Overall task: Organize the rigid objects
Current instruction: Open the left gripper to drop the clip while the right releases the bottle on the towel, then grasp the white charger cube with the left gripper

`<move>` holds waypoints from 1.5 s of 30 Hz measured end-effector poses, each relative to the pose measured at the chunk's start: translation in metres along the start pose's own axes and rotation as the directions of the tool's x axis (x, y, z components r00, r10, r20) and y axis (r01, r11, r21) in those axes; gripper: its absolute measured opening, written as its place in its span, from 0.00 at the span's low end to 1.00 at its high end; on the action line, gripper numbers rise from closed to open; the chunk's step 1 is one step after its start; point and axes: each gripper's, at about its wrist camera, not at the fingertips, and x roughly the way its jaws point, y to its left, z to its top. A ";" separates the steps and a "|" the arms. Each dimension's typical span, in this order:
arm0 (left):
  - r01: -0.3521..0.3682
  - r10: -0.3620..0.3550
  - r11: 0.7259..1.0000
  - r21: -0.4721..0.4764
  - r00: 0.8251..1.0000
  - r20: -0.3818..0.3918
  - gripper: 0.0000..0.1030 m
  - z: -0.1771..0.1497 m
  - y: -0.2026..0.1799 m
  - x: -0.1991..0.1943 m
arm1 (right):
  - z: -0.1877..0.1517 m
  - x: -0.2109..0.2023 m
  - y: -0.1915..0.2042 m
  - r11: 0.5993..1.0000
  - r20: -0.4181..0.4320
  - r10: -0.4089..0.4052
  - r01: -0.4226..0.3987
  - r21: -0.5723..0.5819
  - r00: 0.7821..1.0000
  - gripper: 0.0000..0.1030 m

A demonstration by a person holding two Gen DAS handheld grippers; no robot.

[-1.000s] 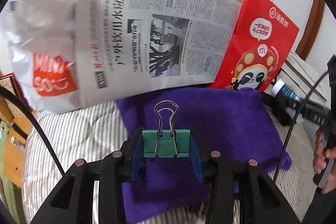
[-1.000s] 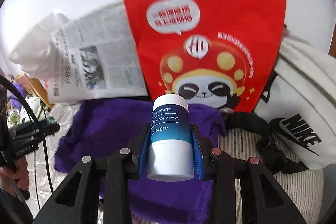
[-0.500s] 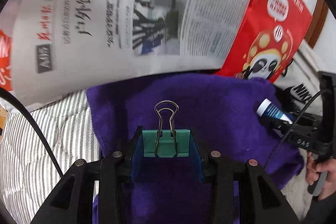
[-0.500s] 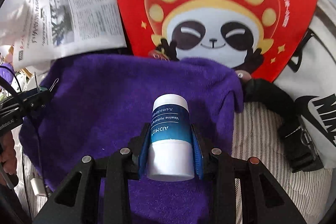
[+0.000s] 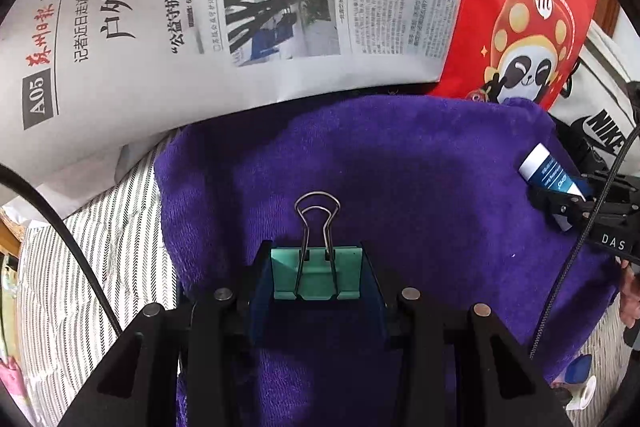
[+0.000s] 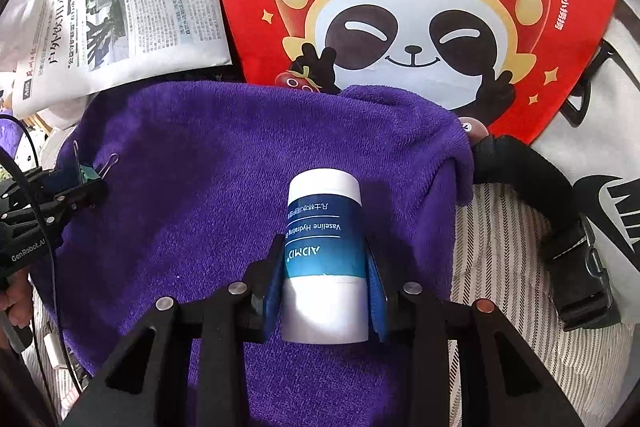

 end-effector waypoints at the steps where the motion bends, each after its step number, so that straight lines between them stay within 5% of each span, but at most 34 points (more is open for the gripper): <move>1: -0.009 0.009 1.000 0.012 1.000 -0.003 0.38 0.000 -0.003 0.001 | 0.000 0.000 0.000 1.000 -0.003 -0.001 0.001 -0.004 1.000 0.36; 7: -0.012 0.013 0.999 0.037 0.999 -0.030 0.43 -0.002 -0.005 0.000 | 0.003 -0.004 -0.001 0.998 -0.033 0.056 -0.056 0.015 0.998 0.52; 10: -0.012 0.013 0.999 0.038 0.999 -0.038 0.59 -0.009 -0.010 -0.001 | 0.008 -0.018 -0.002 0.999 -0.010 0.044 -0.044 0.009 0.999 0.54; 20: 0.072 -0.071 0.997 0.015 0.997 -0.018 0.60 -0.032 -0.018 -0.058 | 0.007 -0.108 0.002 0.999 0.155 0.037 -0.034 -0.017 0.987 0.63; 24: 0.051 -0.050 0.998 0.029 0.999 -0.005 0.60 -0.055 -0.017 -0.087 | -0.001 -0.131 0.008 1.000 0.177 0.026 -0.022 -0.020 0.984 0.63; 36: 0.096 -0.095 0.995 -0.036 0.995 0.012 0.60 -0.122 0.007 -0.121 | -0.110 -0.153 0.027 0.999 0.189 -0.029 0.020 0.050 0.982 0.69; 45: 0.104 -0.108 0.990 0.098 0.993 0.039 0.60 -0.133 -0.022 -0.121 | -0.157 -0.177 0.042 0.995 0.232 0.022 -0.044 0.088 0.972 0.69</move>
